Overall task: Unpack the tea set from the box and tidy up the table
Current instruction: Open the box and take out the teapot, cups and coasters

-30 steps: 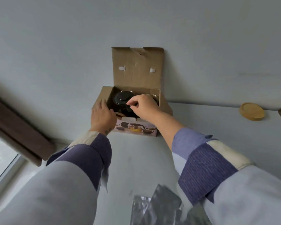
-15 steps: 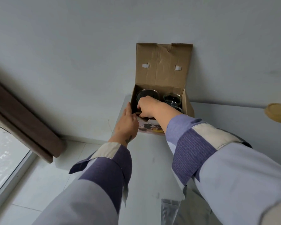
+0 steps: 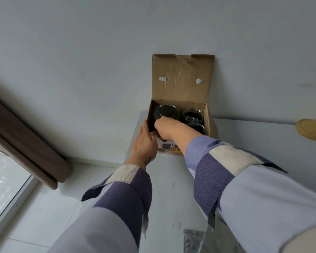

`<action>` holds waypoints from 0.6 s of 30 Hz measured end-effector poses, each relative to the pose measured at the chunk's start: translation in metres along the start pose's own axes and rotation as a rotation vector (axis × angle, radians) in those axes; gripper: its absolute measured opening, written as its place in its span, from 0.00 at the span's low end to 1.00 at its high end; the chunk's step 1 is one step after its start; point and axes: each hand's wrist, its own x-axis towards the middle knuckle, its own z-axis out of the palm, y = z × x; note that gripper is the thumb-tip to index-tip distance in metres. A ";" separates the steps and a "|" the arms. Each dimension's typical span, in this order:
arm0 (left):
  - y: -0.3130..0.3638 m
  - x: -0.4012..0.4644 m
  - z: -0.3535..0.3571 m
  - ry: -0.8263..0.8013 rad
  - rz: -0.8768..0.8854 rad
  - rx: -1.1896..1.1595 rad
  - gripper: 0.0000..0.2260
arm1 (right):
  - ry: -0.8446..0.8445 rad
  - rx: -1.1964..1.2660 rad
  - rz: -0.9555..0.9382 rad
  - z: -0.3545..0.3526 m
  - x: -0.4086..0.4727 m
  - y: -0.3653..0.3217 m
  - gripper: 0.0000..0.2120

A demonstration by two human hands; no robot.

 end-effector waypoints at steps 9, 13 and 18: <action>-0.004 0.006 0.002 -0.022 -0.031 -0.046 0.23 | 0.083 0.162 0.033 -0.011 -0.016 0.010 0.08; -0.004 0.012 -0.008 0.005 -0.044 0.090 0.23 | 0.145 0.403 0.045 -0.036 -0.033 0.030 0.09; 0.026 0.014 -0.023 0.238 0.148 0.101 0.17 | 0.263 0.804 0.079 -0.047 -0.058 0.063 0.14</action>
